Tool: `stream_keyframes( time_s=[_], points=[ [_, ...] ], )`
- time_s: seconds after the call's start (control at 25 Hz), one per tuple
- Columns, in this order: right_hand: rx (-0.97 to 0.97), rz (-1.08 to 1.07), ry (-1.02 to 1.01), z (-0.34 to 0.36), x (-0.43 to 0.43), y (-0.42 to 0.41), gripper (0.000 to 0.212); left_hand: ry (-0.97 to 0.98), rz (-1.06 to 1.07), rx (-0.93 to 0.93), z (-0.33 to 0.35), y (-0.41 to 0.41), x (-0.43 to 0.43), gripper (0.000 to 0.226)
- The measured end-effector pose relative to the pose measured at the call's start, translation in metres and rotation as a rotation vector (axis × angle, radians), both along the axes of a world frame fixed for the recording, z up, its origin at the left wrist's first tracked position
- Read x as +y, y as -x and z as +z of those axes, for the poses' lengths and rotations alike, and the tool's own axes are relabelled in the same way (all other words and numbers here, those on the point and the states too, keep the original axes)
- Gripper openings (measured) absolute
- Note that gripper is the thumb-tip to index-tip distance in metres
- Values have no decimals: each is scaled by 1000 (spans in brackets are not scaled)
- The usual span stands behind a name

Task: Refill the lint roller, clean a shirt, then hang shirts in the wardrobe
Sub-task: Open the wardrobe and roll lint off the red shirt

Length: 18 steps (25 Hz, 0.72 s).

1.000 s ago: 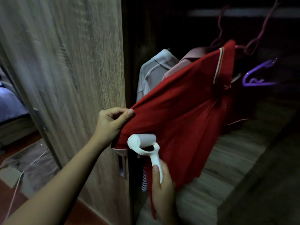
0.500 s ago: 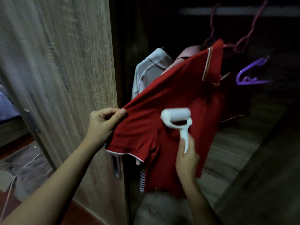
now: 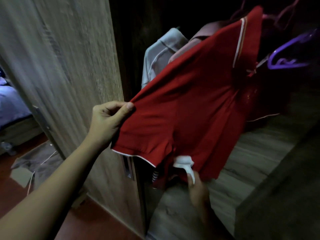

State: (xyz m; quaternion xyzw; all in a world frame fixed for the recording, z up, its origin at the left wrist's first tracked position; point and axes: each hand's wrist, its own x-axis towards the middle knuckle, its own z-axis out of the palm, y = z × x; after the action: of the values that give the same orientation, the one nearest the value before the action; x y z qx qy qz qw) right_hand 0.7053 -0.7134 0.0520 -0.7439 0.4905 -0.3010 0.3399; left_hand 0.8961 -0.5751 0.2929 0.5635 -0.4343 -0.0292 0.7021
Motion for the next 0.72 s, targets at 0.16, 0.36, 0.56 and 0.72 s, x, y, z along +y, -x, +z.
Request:
stream_keyframes(
  time_s=[0.16, 0.36, 0.56, 0.72],
  points=[
    [-170, -81, 222, 72, -12, 19, 47, -4, 58, -3, -3, -1, 0, 17],
    [-401, -69, 478, 200, -32, 25, 35, -21, 85, 5, -1, -1, -1, 31],
    [-272, -91, 384, 135, -34, 14, 38, -10, 73, 24, -3, -1, -2, 25],
    [127, -7, 14, 22, -43, 7, 40, -14, 64, 8, -2, -1, -2, 25]
  ],
)
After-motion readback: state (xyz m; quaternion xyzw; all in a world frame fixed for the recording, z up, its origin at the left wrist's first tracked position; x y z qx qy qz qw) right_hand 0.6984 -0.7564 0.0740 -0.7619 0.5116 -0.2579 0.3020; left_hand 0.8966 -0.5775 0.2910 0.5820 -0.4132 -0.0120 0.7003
